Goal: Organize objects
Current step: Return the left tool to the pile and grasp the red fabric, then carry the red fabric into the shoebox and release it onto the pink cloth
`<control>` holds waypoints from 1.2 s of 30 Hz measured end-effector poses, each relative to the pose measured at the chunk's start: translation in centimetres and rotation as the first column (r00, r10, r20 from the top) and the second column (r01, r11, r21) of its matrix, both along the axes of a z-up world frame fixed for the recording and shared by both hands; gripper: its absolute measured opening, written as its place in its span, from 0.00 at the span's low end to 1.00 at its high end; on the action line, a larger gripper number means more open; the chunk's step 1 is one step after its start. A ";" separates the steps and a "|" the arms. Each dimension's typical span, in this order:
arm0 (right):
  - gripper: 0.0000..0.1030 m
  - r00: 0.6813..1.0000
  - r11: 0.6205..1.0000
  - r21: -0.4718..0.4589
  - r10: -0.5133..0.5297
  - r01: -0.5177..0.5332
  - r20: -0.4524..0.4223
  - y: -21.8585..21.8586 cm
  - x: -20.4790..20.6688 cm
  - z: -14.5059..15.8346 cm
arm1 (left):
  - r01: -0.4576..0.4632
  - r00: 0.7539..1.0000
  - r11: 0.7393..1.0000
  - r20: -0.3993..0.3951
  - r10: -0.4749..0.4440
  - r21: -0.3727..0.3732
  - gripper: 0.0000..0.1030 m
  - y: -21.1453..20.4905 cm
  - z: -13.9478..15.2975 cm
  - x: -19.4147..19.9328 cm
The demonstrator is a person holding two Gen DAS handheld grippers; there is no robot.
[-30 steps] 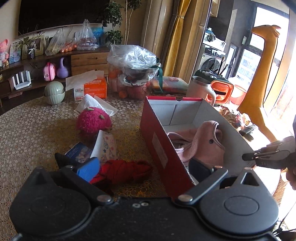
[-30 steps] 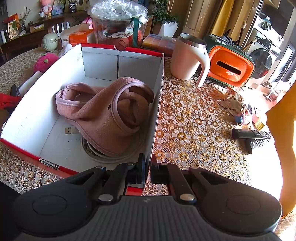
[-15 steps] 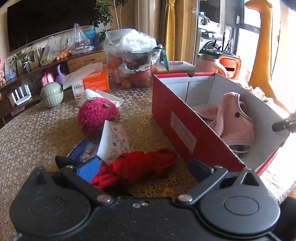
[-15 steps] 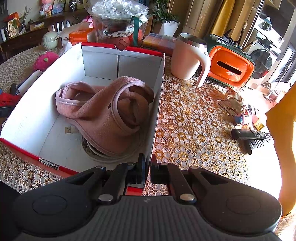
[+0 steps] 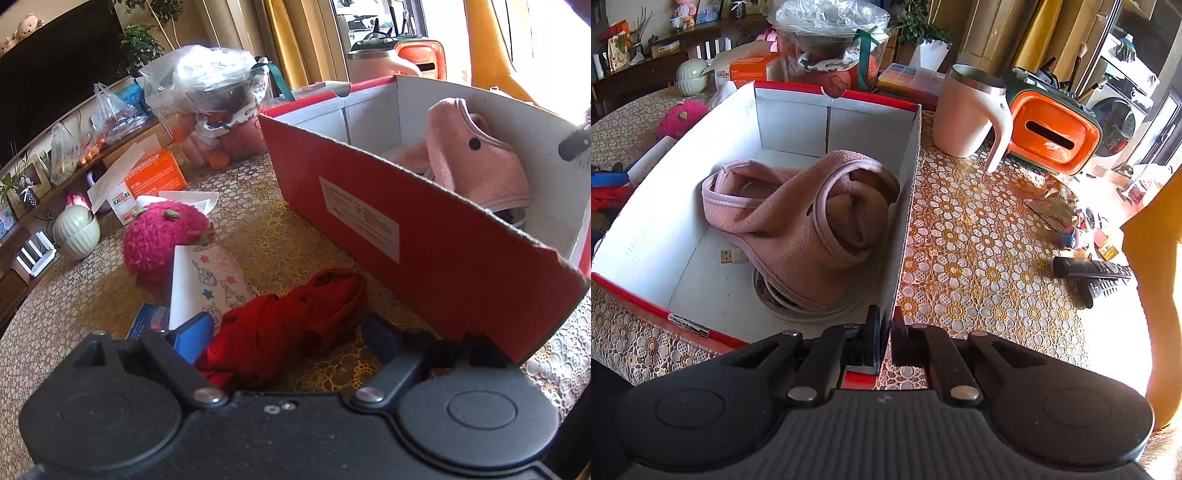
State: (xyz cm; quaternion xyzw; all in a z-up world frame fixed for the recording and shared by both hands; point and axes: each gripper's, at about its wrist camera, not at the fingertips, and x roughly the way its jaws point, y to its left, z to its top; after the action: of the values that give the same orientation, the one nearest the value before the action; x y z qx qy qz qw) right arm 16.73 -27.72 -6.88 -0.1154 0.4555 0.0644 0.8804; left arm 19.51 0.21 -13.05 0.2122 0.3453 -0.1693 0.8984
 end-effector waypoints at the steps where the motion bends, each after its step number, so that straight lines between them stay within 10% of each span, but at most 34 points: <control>1: 0.05 1.000 1.000 0.000 0.000 0.000 0.000 0.1 0.0 0.0 | -0.006 1.000 1.000 -0.006 0.006 0.005 0.76 0.1 -0.2 0.2; 13: 0.05 1.000 1.000 -0.001 0.000 0.000 0.000 0.1 0.1 0.0 | -0.057 0.998 0.998 -0.033 0.056 -0.035 0.41 1.1 0.2 0.8; 36: 0.05 1.000 1.000 -0.003 -0.004 0.004 -0.001 -0.1 0.0 0.1 | -0.188 0.982 0.900 -0.098 0.162 -0.394 0.38 2.6 10.9 -2.0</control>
State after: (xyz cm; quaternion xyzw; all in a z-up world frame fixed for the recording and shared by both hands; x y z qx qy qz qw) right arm 16.72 -27.81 -6.80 -0.1156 0.4562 0.0619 0.8802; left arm 17.47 2.81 -2.11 -0.0137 0.3490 -0.1616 0.9230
